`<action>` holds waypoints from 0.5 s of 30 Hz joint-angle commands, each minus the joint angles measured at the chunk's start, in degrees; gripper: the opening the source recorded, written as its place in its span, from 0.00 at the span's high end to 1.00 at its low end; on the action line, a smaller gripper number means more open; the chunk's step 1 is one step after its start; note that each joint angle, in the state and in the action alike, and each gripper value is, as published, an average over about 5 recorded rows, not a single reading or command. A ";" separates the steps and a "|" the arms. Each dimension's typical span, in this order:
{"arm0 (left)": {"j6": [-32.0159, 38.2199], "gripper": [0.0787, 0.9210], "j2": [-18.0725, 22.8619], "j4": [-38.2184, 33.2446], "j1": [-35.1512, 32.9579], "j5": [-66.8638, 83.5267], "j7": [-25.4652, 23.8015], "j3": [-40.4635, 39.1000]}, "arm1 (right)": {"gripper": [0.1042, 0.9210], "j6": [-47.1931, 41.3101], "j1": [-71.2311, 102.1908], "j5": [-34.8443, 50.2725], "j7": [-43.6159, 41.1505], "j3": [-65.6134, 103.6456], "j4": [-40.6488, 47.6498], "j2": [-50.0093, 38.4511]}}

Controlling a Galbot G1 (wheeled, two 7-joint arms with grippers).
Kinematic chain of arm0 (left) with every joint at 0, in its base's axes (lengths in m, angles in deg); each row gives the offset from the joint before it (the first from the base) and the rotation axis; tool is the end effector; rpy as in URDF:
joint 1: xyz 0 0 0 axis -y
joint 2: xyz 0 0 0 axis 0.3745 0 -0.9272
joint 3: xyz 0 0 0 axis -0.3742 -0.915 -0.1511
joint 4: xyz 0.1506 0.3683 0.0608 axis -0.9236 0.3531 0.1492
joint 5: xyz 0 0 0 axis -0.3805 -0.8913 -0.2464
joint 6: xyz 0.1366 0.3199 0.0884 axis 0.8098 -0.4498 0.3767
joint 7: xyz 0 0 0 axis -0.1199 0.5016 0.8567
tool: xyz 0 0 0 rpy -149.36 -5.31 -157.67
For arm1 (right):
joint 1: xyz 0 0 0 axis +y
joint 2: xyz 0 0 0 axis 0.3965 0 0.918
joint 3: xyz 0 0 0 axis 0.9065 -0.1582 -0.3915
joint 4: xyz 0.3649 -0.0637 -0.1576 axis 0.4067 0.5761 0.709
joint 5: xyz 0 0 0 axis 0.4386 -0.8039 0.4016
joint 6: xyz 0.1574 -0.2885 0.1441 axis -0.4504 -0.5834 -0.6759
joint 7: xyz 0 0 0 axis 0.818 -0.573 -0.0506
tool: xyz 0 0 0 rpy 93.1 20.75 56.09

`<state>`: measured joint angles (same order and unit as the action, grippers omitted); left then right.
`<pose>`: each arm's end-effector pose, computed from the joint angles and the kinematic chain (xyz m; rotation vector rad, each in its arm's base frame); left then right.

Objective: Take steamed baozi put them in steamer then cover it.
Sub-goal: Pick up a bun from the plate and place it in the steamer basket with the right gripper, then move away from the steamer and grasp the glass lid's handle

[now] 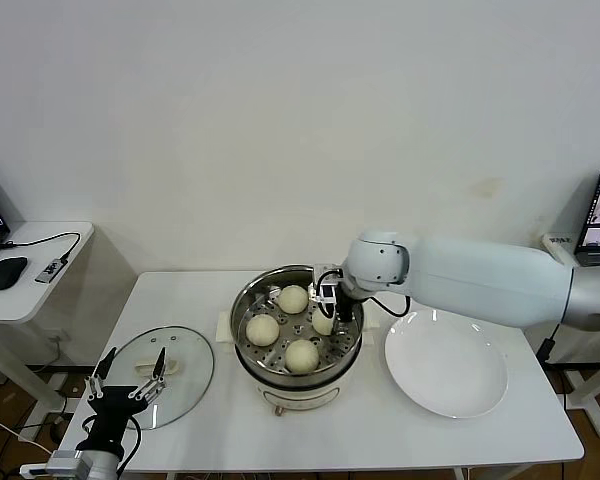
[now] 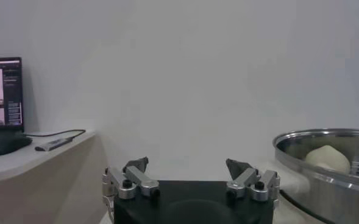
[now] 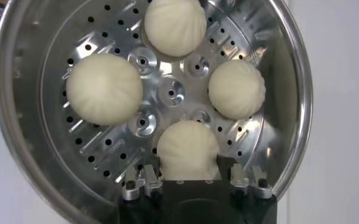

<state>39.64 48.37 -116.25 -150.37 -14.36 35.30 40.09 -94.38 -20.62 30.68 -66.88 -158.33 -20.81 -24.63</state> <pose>0.1197 0.1212 -0.3304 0.0547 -3.0900 -0.0968 0.5273 0.0634 -0.1122 1.2794 -1.5366 1.4103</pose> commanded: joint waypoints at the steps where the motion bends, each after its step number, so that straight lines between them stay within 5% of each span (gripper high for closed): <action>1: 0.07 0.12 -0.06 0.35 0.15 -0.02 0.08 -0.16 | 0.16 -0.20 -1.68 0.31 -0.49 3.84 -4.02 -3.69; 6: 0.05 0.12 -0.34 0.85 0.60 -0.01 0.07 -0.56 | 0.12 1.91 -1.43 1.53 1.49 8.16 -9.21 -9.41; 15: 0.15 0.12 -0.42 1.61 1.41 -0.14 0.33 -1.18 | 0.12 20.67 23.14 4.39 22.35 28.12 -16.76 -25.05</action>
<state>39.76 47.90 -114.88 -149.07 -14.40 35.53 39.05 -89.31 -17.57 33.34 -60.62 -148.75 -29.77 -35.15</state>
